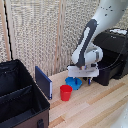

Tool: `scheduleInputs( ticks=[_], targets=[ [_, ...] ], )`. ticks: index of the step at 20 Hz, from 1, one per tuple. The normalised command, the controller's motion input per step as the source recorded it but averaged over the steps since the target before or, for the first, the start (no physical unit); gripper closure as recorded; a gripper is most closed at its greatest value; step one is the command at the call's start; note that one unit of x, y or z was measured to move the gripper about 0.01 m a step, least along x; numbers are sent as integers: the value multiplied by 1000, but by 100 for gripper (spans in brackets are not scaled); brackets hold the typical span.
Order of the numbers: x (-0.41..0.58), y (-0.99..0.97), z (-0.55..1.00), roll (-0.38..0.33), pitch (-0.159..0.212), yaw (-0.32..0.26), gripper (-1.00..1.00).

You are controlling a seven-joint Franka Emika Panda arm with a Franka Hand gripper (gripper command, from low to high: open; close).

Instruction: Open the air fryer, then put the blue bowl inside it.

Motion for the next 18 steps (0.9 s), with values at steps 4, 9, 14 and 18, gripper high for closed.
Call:
scheduleInputs(
  ticks=[4, 9, 14, 18],
  targets=[
    [149, -26, -211, 0, 16, 49, 100],
    [120, -13, -131, 3, -10, 11, 100],
    [0, 29, 78, 0, -15, 0, 100],
    [31, 41, 500, 55, -33, 2, 100]
  ],
)
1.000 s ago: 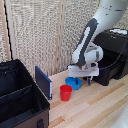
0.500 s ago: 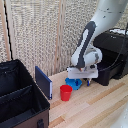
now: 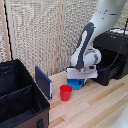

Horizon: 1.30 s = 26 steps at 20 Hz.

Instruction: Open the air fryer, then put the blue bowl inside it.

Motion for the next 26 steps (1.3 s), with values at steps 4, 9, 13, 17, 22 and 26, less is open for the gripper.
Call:
scheduleInputs(
  ticks=[4, 9, 13, 17, 22, 26],
  targets=[
    [56, 0, 856, 106, -38, 24, 100],
    [147, 0, 986, 42, -20, -13, 100],
    [446, -13, 758, 24, -48, -87, 100],
    [371, -5, 482, -46, -67, -177, 100],
    [311, -14, 429, -72, -69, -218, 100],
    [258, -282, 581, 28, -25, -195, 100]
  ],
)
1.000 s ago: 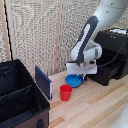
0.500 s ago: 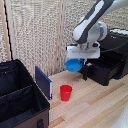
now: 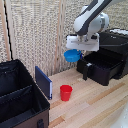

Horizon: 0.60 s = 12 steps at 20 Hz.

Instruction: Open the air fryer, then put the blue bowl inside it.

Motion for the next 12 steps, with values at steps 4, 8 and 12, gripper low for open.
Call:
scheduleInputs(
  ticks=[4, 8, 12],
  targets=[
    [118, -574, 454, 88, -12, -147, 100],
    [22, -715, 309, 82, -3, -119, 100],
    [9, -718, 153, 63, -4, -136, 100]
  ],
)
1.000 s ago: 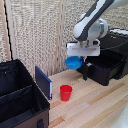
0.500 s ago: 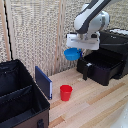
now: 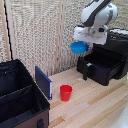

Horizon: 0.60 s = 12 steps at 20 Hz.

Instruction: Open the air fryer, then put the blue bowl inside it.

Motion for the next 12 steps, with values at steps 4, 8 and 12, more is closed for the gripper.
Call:
scheduleInputs(
  ticks=[4, 8, 12],
  targets=[
    [54, -637, 0, 19, 0, -199, 100],
    [42, -608, 0, 4, 0, -220, 100],
    [30, -610, -14, 9, -2, -218, 100]
  ],
)
